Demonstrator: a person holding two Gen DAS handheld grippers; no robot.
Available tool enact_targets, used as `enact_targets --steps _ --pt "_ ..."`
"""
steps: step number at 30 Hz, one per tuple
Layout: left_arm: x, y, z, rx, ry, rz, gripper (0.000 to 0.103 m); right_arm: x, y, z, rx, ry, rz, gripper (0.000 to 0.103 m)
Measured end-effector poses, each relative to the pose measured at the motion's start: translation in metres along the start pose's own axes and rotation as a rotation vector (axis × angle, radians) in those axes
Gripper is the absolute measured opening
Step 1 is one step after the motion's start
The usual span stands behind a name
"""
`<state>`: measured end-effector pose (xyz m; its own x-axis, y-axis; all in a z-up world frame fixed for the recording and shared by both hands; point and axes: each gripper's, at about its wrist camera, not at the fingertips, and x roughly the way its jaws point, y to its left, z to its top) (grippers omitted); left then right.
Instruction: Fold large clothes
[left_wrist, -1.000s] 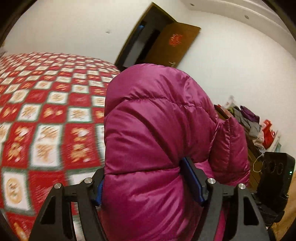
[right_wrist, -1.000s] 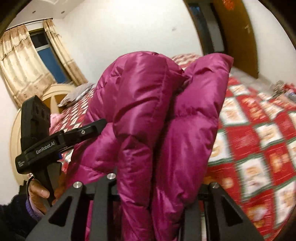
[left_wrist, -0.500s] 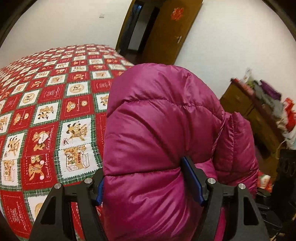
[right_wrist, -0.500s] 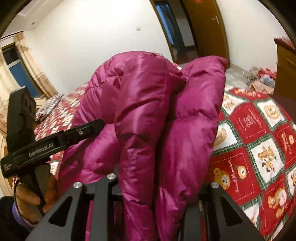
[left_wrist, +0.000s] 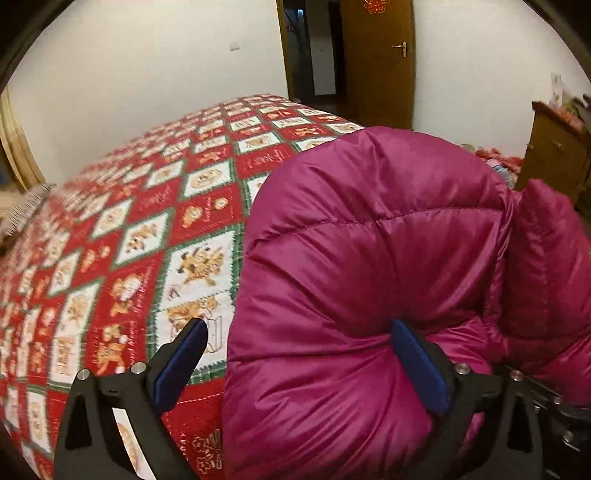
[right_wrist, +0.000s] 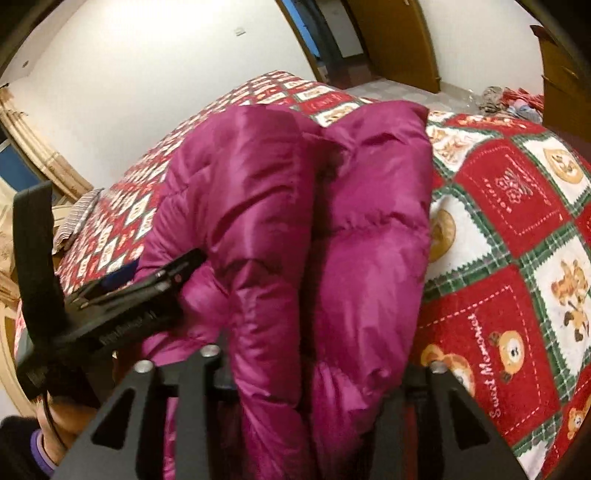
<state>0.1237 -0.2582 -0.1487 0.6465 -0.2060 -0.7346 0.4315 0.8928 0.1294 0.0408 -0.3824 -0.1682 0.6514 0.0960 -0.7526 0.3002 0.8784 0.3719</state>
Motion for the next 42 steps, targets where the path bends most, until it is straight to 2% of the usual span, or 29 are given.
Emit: enact_targets --steps 3,6,9,12,13,14,15,17,21,28,38,42 --pt "-0.001 0.007 -0.003 -0.013 0.003 -0.023 0.101 -0.019 0.002 -0.003 -0.031 -0.035 -0.05 0.053" --pt "0.003 0.017 -0.004 -0.057 0.024 -0.066 0.101 -0.054 0.001 -0.007 -0.045 -0.119 -0.112 0.054" --pt "0.007 0.015 -0.001 -0.057 0.023 -0.057 0.102 -0.086 0.011 -0.004 -0.046 -0.235 -0.209 0.054" --pt "0.004 0.01 -0.002 -0.037 0.011 -0.034 0.102 -0.102 0.025 0.013 -0.085 -0.29 -0.221 0.055" --pt "0.004 0.01 -0.002 -0.035 0.01 -0.034 0.102 -0.098 0.032 0.019 -0.1 -0.29 -0.216 0.054" --pt "0.004 0.01 -0.002 -0.035 0.011 -0.035 0.102 -0.093 0.039 0.025 -0.112 -0.287 -0.207 0.047" --pt "0.004 0.011 -0.002 -0.037 0.013 -0.038 0.102 -0.085 0.047 0.031 -0.117 -0.28 -0.205 0.034" --pt "0.005 0.012 -0.002 -0.039 0.016 -0.042 0.102 -0.06 0.049 0.044 -0.093 -0.238 -0.213 0.026" --pt "0.005 0.011 -0.002 -0.037 0.014 -0.036 0.102 -0.019 0.035 0.045 -0.033 -0.17 -0.29 0.026" --pt "0.009 0.005 -0.001 -0.023 0.016 -0.019 0.102 0.002 0.006 0.029 0.054 -0.087 -0.356 0.024" --pt "0.02 0.01 0.001 -0.052 0.052 -0.069 0.102 0.017 0.01 0.018 0.01 -0.12 -0.451 0.024" --pt "0.016 0.006 -0.001 -0.019 0.032 -0.053 0.102 0.002 0.01 0.02 0.018 -0.089 -0.419 0.024"
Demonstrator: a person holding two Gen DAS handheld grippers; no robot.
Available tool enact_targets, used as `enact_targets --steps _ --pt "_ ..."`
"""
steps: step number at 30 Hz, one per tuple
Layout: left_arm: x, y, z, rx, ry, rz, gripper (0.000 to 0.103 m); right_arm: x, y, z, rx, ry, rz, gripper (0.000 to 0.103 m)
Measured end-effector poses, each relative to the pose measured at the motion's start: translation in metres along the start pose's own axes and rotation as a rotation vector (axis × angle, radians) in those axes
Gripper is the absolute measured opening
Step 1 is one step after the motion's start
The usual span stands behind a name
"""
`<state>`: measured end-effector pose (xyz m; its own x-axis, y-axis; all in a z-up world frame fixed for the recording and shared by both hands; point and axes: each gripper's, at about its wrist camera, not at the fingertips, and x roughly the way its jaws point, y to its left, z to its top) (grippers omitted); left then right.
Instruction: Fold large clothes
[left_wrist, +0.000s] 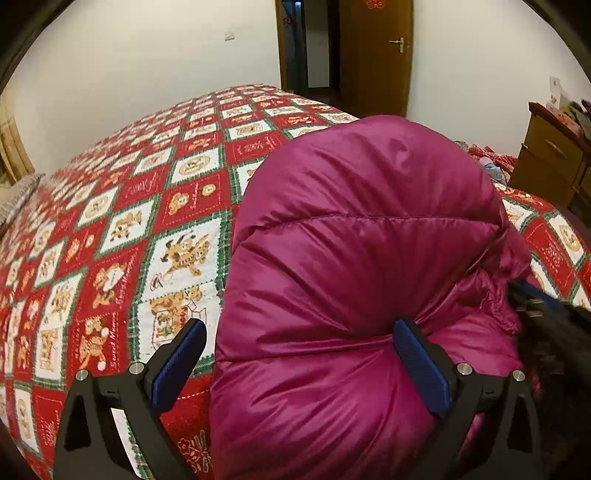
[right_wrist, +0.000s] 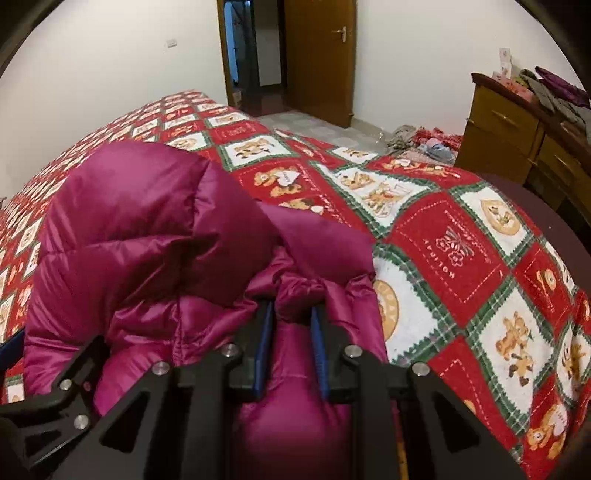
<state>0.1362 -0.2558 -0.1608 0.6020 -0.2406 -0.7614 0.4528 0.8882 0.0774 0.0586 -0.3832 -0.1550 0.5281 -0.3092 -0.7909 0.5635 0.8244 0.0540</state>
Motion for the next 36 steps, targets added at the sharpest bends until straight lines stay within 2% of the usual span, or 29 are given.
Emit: enact_targets --steps 3,7,13,17,21,22,24,26,31,36 --pt "-0.002 -0.001 -0.001 0.008 -0.009 0.007 0.102 -0.035 -0.009 -0.009 0.052 -0.045 0.035 0.024" --pt "-0.002 -0.001 0.0 0.006 -0.007 0.006 0.102 -0.072 -0.004 -0.041 0.036 -0.091 0.058 0.024" --pt "-0.01 -0.007 -0.003 0.072 -0.008 0.036 0.102 -0.063 0.006 -0.068 0.018 -0.061 0.034 0.026" --pt "-0.024 0.001 -0.005 0.098 0.042 -0.006 0.102 -0.056 0.01 -0.065 -0.003 -0.028 0.026 0.026" --pt "-0.059 0.014 -0.017 0.089 0.022 -0.04 0.102 -0.083 -0.005 -0.07 0.097 -0.027 0.099 0.026" --pt "-0.067 0.016 -0.022 0.093 0.01 -0.041 0.102 -0.094 -0.007 -0.075 0.108 -0.047 0.112 0.03" --pt "-0.084 0.019 -0.032 0.11 -0.007 -0.034 0.102 -0.112 -0.007 -0.085 0.104 -0.084 0.104 0.053" --pt "-0.101 0.021 -0.047 0.133 -0.022 -0.023 0.102 -0.135 -0.008 -0.101 0.1 -0.131 0.092 0.061" --pt "-0.132 0.026 -0.082 0.155 -0.049 -0.027 0.102 -0.159 -0.02 -0.13 0.116 -0.13 0.093 0.062" --pt "-0.157 0.034 -0.108 0.131 -0.067 -0.032 0.102 -0.174 -0.025 -0.154 0.104 -0.13 0.053 0.073"
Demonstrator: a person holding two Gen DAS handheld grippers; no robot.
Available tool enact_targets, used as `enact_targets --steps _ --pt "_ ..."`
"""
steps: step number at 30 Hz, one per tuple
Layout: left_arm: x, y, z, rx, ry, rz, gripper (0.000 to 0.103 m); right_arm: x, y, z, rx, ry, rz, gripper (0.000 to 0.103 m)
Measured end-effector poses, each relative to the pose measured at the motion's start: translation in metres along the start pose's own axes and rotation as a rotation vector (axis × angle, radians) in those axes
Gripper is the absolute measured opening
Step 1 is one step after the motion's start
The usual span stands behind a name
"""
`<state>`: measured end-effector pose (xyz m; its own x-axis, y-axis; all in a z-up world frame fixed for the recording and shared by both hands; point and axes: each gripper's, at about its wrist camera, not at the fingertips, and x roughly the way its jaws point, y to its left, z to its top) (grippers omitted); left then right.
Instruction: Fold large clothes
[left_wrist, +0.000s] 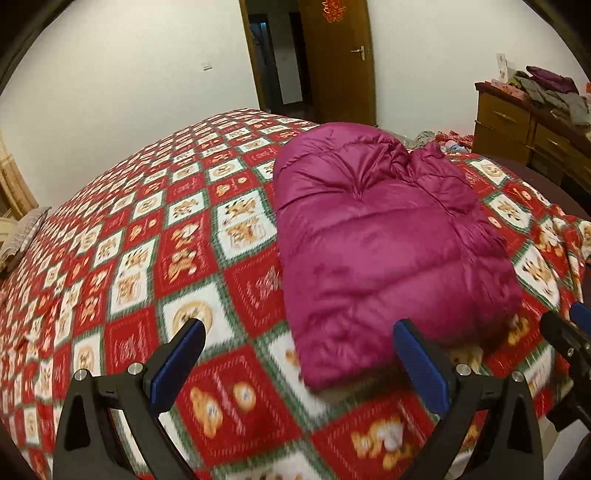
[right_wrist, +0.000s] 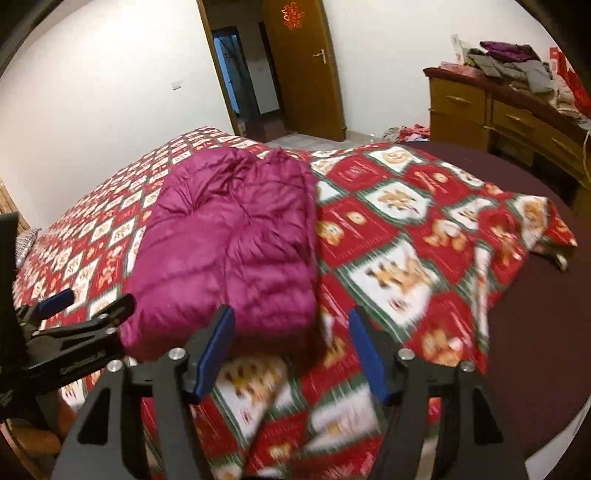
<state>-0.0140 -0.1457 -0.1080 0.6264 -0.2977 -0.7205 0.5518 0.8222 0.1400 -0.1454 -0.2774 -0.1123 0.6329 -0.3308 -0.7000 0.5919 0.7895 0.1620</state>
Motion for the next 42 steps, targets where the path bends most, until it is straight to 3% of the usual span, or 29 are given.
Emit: enact_targets --steps 7,15,21,29,42 --pt "-0.05 0.007 -0.024 -0.035 -0.073 0.02 0.102 -0.03 -0.007 -0.027 0.019 -0.021 -0.003 0.076" --pt "-0.103 0.015 -0.041 -0.067 -0.159 0.028 0.102 -0.07 0.001 -0.036 0.005 -0.117 0.001 0.079" --pt "-0.149 0.019 -0.044 -0.09 -0.284 0.08 0.102 -0.105 0.017 -0.03 -0.027 -0.218 0.029 0.084" --pt "-0.199 0.022 -0.04 -0.12 -0.41 0.084 0.102 -0.154 0.032 -0.021 -0.083 -0.383 0.038 0.093" --pt "-0.264 0.016 -0.042 -0.128 -0.557 0.09 0.102 -0.201 0.028 -0.008 -0.069 -0.549 0.088 0.103"
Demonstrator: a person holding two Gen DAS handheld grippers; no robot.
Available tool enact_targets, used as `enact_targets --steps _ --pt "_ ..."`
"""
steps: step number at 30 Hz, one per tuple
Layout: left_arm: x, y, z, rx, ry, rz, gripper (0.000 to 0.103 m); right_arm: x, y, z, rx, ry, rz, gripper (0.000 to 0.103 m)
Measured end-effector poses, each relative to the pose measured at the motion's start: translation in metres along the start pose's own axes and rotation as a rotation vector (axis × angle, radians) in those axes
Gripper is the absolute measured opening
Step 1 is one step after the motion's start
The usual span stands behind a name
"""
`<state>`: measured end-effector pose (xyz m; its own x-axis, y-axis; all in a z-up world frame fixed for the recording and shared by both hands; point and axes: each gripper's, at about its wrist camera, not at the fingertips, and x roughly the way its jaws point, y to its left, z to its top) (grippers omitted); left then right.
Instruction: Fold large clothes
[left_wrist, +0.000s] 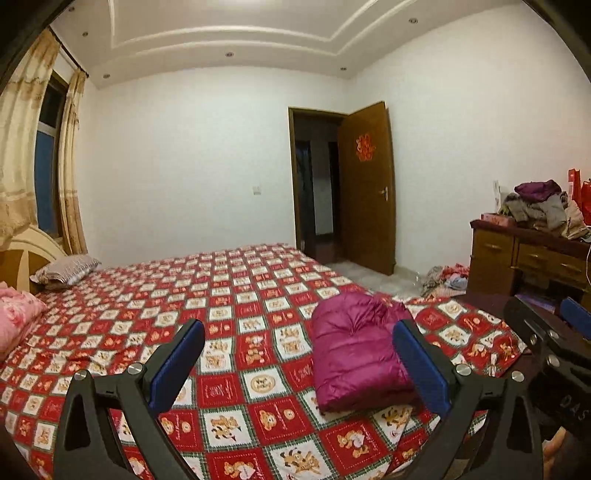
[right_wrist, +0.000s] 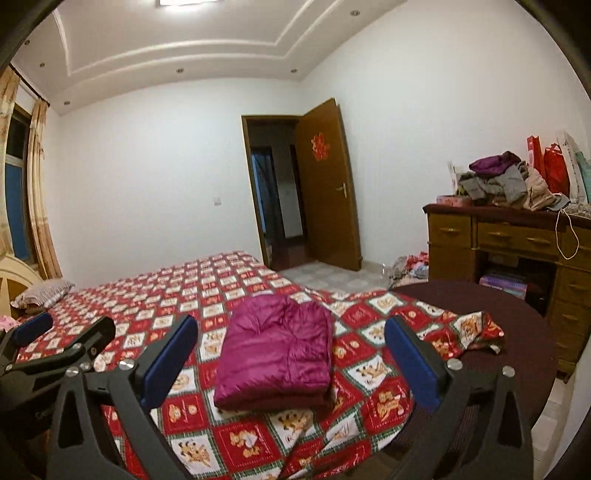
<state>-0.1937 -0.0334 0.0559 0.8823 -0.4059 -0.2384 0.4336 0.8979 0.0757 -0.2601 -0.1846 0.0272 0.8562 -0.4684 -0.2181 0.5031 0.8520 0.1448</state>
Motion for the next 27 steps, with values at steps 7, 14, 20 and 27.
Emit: enact_targets --steps 7,14,20,27 --pt "-0.012 0.003 0.006 -0.034 -0.001 -0.01 0.102 -0.012 -0.001 0.012 0.02 -0.037 0.021 0.103" --pt "-0.024 0.001 0.007 -0.026 -0.03 -0.001 0.102 -0.018 -0.005 0.008 0.024 -0.047 0.009 0.103" --pt "-0.023 0.004 0.006 -0.039 -0.024 -0.002 0.102 -0.02 -0.007 0.009 0.027 -0.054 0.003 0.103" --pt "-0.022 0.006 0.005 -0.045 -0.025 -0.008 0.102 -0.023 -0.003 0.008 0.006 -0.074 -0.014 0.103"
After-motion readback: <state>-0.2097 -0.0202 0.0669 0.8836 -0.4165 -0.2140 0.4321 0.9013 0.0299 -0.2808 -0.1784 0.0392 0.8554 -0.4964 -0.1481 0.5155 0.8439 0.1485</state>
